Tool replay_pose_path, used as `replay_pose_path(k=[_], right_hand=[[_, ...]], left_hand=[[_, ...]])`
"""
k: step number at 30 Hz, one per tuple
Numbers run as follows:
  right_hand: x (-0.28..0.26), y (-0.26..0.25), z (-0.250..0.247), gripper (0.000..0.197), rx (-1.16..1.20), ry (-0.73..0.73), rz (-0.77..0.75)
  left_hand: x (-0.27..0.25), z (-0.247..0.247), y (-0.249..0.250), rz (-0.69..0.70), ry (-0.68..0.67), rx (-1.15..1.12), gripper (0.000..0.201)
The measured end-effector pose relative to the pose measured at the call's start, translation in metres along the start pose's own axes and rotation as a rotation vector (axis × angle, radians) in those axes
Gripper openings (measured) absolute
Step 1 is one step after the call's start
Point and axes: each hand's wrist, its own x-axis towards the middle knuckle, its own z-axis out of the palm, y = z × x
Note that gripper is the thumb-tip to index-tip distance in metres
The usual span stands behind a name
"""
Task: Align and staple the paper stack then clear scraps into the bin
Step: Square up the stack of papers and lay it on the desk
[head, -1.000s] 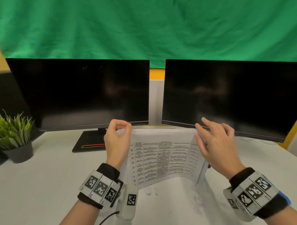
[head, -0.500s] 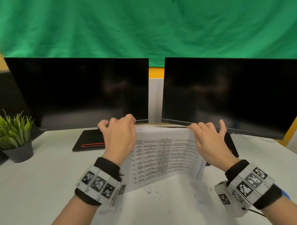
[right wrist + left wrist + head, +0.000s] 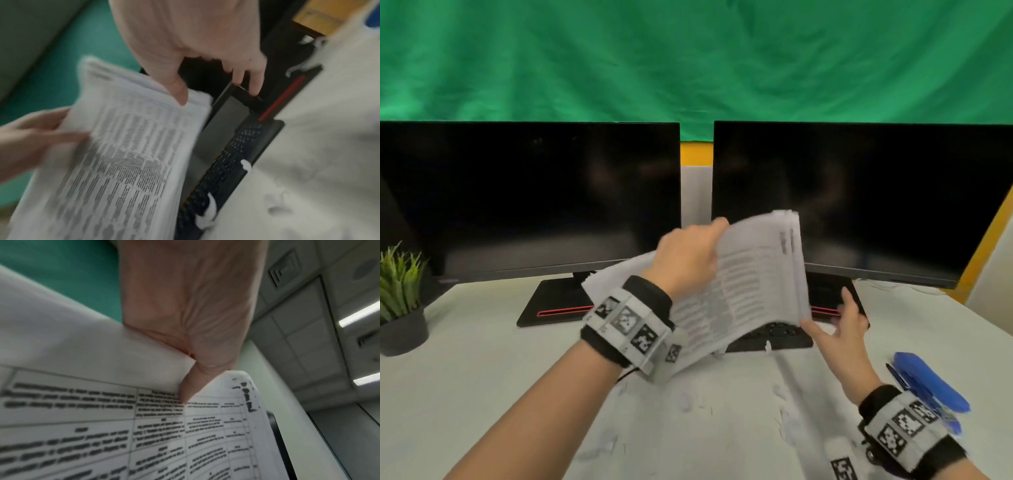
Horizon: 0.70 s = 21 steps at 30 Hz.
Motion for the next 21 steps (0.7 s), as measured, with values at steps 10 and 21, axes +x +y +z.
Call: replay_pose_path(k=[10,21], right_hand=[[0.022,-0.059,0.021,0.037,0.563,-0.54,0.112],[-0.014,-0.056,0.056,0.027,0.522,-0.269,0.002]], left_hand=[[-0.034,0.011,-0.035,-0.514,0.251,-0.926,0.021],[-0.073,0.073,-0.005,-0.613,0.487,-0.906,0.015]])
